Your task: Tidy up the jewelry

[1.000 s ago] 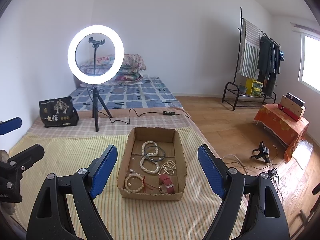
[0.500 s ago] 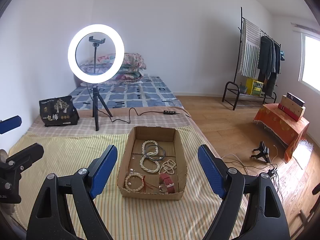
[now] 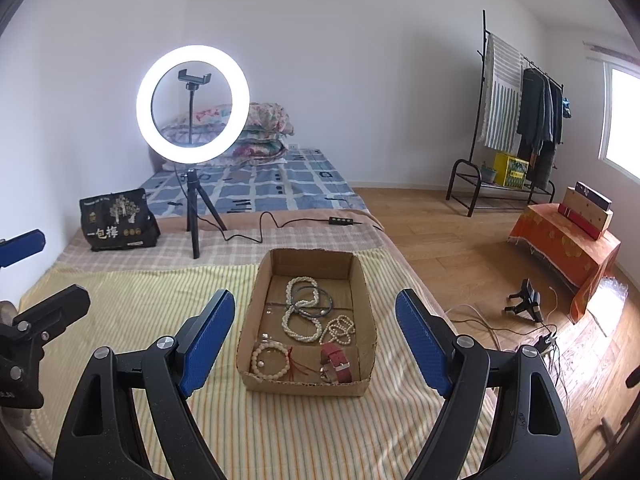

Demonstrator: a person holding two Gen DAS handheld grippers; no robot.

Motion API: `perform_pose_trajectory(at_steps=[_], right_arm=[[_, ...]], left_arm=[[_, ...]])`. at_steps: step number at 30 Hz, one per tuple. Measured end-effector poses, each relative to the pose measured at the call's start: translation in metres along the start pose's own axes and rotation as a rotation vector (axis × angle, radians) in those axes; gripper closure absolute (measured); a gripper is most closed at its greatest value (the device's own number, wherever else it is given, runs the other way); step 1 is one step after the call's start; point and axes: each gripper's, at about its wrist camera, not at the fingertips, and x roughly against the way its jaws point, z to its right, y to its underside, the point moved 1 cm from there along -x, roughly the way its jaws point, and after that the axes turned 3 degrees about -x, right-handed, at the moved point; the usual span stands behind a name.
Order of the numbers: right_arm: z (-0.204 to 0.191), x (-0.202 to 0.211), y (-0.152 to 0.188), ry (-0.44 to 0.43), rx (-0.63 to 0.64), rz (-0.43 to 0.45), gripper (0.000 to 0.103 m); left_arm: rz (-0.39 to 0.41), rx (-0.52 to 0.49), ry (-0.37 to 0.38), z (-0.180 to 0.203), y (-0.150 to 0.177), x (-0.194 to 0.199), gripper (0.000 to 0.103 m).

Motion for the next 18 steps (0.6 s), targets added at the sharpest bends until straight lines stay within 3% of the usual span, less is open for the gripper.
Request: perform_pose_trajectory(at_steps=[18], right_arm=[[-0.0014, -0.0014, 0.0027, 0.000, 0.014, -0.015, 0.020]], left_arm=[[-0.004, -0.002, 0.002, 0.0035, 0.0000, -0.0005, 0.000]])
